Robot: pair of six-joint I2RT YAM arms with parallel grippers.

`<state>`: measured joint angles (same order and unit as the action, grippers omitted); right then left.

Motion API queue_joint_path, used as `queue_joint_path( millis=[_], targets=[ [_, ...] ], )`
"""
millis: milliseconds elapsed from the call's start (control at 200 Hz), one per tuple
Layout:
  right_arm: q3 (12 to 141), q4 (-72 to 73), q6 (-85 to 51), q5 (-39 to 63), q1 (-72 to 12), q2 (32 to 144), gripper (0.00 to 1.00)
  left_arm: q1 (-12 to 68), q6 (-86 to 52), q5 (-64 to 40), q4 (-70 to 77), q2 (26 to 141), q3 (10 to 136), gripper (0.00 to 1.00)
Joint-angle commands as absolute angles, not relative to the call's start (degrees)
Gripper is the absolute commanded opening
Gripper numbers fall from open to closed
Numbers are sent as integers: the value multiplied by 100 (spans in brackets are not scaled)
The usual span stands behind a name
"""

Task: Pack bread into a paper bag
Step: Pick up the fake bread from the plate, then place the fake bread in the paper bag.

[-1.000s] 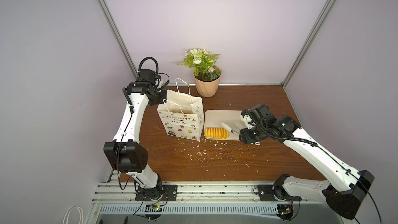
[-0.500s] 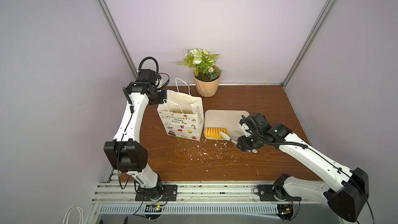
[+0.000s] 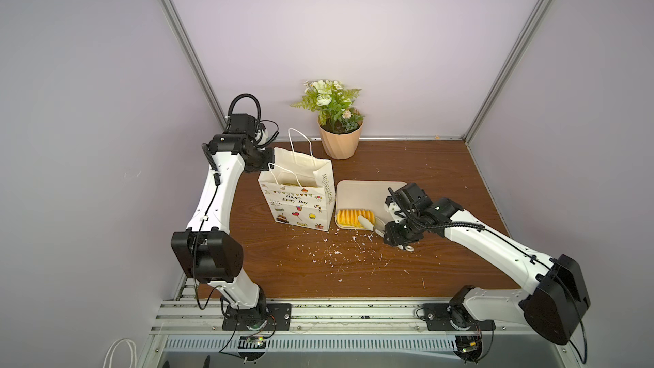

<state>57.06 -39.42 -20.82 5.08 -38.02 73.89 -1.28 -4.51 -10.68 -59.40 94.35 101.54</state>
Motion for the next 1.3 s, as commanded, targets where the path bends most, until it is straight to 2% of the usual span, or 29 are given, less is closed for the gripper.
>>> queue_joint_path(
  millis=[0,245,335,801,986,1196,1296],
  targets=[
    [5757,-3939,-1944,647,-3779,7304,40,-180,-470,-1121,-6043,9531,10336,15],
    [6091,-4085,-1790,332,-3746,7378,12,-185,-464,-1112,-6038,9528,10334,15],
    [6447,-4288,-1690,160,-3710,7351,9,-184,-464,-1121,-6039,9529,10345,15],
    [9849,-5492,-1184,-468,-3665,7817,7,-183,-461,-1141,-6042,9494,10332,15],
    [10548,-5798,-1072,-570,-3665,7924,7,-185,-465,-1139,-6038,9475,10325,15],
    [10961,-5689,-1133,288,-3678,7968,7,-185,-466,-1145,-6043,9528,10356,15],
    [11146,-5713,-1136,304,-3685,7943,7,-185,-475,-1144,-6038,9536,10371,15]
  ],
)
